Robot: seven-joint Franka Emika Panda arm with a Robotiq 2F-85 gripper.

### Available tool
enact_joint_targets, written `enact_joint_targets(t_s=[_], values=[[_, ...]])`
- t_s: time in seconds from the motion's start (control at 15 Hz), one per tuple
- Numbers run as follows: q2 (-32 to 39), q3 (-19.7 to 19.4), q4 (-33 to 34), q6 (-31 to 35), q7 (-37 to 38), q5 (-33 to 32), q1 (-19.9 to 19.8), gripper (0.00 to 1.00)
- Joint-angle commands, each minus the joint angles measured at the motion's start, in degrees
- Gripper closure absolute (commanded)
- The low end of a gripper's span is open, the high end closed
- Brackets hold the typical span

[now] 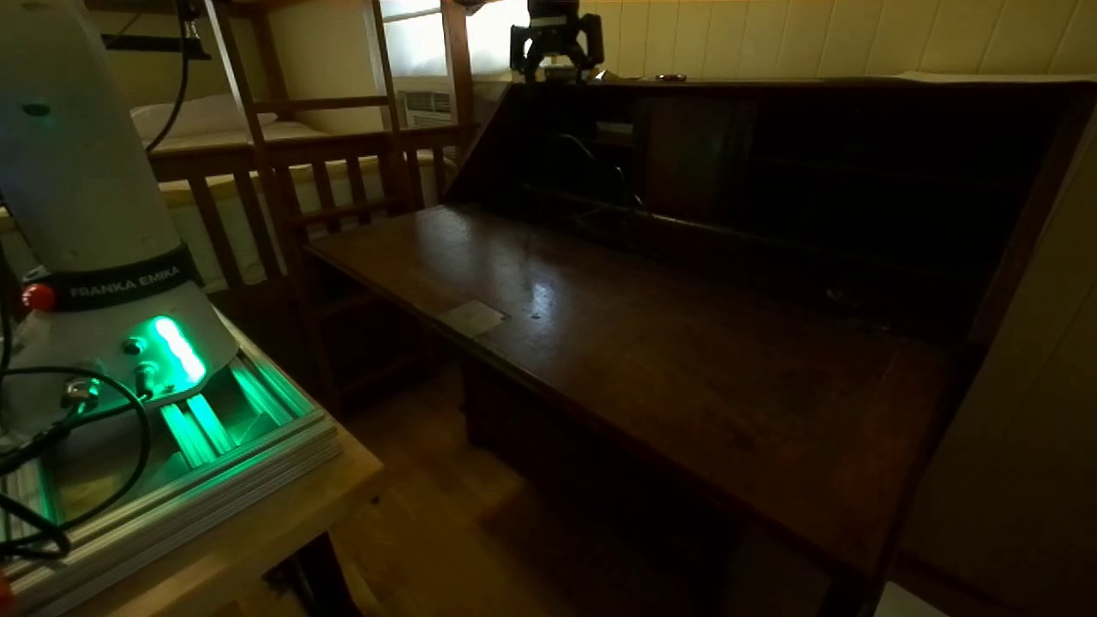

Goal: Move the black cable to the right.

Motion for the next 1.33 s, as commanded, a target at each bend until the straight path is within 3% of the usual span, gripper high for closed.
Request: enact_joint_targets(t_s=[0.0,0.33,0.4,0.53,0.93,1.27], values=[[11.03,-1.84,8.9,-0.08,-2.57,-5.88,-2.78,0.0],[22.14,-1.56,21.28,-3.7,0.05,-6.88,-4.34,0.0],[17.3,-1.33,14.26,-0.28,-1.29,-6.64,-4.8,0.0],[20.61,-1.08,18.16,-1.37,-0.58,-6.72,-4.81,0.0],[21.18,0.21,16.99,6.4,-4.51,-7.73,-4.64,0.0],[22.72,1.23,17.3,7.98,-5.93,-8.5,-3.91,0.0]])
